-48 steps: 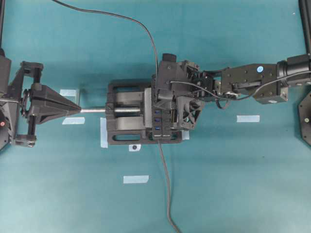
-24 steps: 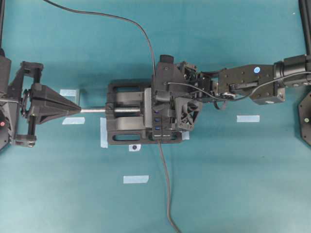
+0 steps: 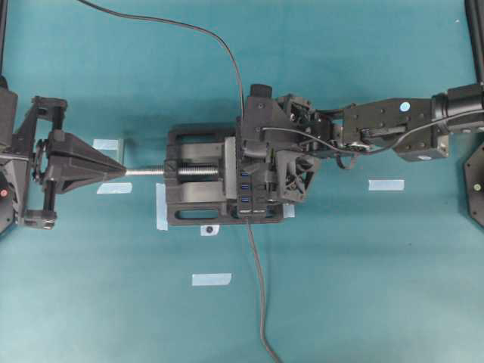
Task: Insert the USB into the center port of the fixed hub
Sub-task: 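Push the plug down into the center blue port with the right gripper, then open the right gripper and lift it off the inserted plug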
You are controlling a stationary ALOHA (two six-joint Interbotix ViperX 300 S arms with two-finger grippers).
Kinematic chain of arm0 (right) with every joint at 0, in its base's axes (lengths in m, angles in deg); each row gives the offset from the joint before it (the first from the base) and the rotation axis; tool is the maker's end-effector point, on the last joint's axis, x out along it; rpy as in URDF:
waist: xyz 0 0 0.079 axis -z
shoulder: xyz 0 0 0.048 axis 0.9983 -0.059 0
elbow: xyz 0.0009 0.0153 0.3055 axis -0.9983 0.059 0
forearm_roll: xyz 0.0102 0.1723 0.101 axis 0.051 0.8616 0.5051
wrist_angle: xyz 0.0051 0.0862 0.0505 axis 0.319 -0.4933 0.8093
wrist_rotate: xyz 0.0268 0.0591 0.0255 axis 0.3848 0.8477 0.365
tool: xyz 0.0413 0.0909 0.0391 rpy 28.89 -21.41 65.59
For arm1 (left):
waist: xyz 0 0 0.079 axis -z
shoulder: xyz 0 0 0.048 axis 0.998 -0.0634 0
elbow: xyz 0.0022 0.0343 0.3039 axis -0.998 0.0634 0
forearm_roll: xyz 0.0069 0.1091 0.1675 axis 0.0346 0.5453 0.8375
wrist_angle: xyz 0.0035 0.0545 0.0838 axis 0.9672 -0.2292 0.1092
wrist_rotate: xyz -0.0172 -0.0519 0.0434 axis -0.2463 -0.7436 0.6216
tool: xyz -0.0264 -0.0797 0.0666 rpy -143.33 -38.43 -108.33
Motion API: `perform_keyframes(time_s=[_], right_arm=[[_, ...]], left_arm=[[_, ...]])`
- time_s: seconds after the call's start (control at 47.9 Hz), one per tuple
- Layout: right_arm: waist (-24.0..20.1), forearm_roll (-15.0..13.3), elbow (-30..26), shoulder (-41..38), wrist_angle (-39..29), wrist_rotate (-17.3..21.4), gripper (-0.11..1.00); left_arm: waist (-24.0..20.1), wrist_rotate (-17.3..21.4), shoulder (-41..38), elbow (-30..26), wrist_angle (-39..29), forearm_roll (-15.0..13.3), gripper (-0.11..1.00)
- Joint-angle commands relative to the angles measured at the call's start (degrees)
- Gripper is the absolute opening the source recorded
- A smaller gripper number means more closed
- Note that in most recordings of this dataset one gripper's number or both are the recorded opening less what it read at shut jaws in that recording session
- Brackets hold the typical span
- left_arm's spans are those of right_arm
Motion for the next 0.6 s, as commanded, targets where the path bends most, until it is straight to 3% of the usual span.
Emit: perform_keyframes(time_s=[0.0,0.584], right_arm=[[-0.4,-0.1,-0.4,2.2,0.3,0.3,0.71],[-0.4,-0.1,0.8,6.5,0.2,0.1,0.71]], left_arm=[[0.0,0.0,0.0,-0.5,0.5,0.1,0.00],[0.1,0.0,0.2,-0.5,0.6,0.1,0.00]])
